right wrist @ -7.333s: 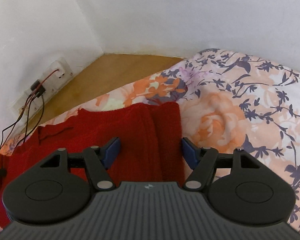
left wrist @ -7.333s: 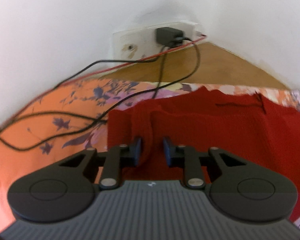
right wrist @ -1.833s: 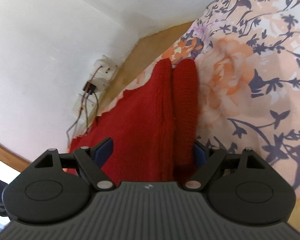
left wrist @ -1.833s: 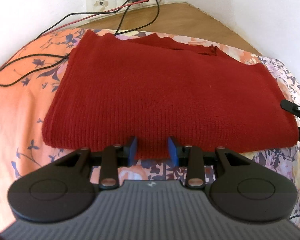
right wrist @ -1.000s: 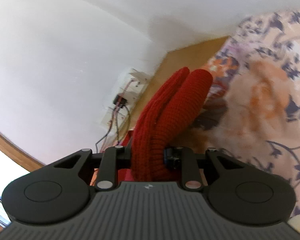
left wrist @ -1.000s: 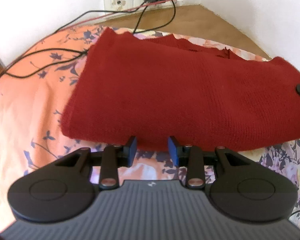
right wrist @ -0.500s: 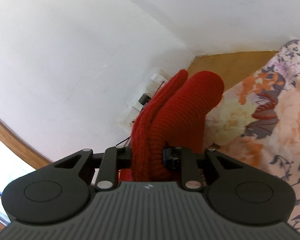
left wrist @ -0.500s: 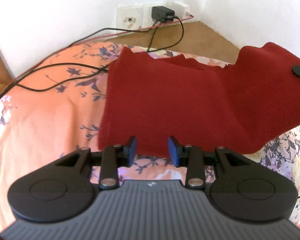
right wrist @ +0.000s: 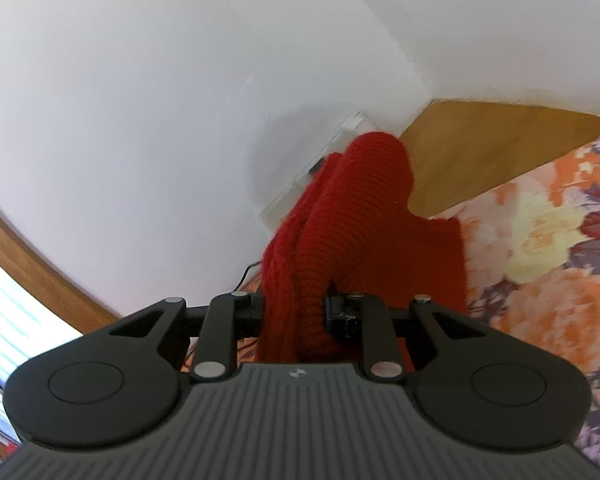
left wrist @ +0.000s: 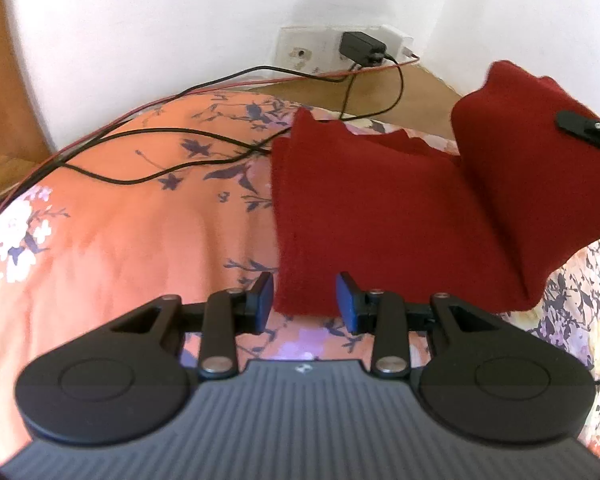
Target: Fold small clothes
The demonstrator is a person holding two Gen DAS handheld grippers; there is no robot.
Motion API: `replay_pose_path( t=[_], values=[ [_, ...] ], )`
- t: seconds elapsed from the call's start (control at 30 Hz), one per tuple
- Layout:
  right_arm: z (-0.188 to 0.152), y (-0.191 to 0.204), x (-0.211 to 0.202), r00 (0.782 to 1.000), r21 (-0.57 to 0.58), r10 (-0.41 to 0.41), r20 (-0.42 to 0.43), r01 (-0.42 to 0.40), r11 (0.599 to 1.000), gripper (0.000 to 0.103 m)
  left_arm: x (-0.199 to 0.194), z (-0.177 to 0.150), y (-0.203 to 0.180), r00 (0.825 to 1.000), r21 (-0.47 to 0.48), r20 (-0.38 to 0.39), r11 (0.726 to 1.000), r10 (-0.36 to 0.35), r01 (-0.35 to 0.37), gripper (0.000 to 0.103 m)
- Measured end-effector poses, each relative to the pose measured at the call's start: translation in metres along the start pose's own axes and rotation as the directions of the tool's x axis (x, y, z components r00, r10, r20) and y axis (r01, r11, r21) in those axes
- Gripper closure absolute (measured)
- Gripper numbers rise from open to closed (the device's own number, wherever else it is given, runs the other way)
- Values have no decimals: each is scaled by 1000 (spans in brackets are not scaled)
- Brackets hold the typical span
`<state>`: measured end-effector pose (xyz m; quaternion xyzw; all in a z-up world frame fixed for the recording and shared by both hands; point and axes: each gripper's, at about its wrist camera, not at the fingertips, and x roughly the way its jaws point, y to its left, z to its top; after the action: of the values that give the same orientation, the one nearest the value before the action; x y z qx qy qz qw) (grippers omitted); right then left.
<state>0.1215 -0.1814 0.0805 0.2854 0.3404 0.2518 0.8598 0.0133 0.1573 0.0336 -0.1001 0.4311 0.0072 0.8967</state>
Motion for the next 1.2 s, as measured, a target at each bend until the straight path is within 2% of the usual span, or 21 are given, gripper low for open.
replay_pose_path(
  t=[0.17,0.33,0.5,0.57,0.67,0.73,0.83,1.03,1.2],
  values=[
    [-16,29,43,996,-74,-54,-70,49,996,78,1,0,20,1000,-18,1,1000,-14,14,66],
    [-42,45,88,983,-125,-116,-145,98,987,78,3,-1,37,1000,-29,2,999,-27,27,66],
    [-70,59,118,969,-202,-177,-171,141,969,75,3,-4,52,999,-44,2,998,-40,41,66],
    [-76,66,126,968,-238,-191,-164,149,960,69,3,-4,57,999,-45,0,998,-43,43,66],
    [-81,74,123,970,-271,-183,-160,135,953,55,5,-2,62,998,-49,-3,997,-56,55,66],
    [-82,75,123,973,-248,-147,-177,101,963,52,6,0,63,997,-52,-5,996,-73,73,66],
    [-85,76,121,976,-207,-95,-195,54,977,52,7,5,62,995,-48,-5,994,-101,101,66],
    [-82,77,80,991,-180,-75,-110,54,982,51,9,21,49,988,-21,-8,988,-152,152,66],
    [-72,59,41,990,-175,-134,-30,127,976,51,14,37,31,977,-45,-7,976,-213,213,66]
  ],
)
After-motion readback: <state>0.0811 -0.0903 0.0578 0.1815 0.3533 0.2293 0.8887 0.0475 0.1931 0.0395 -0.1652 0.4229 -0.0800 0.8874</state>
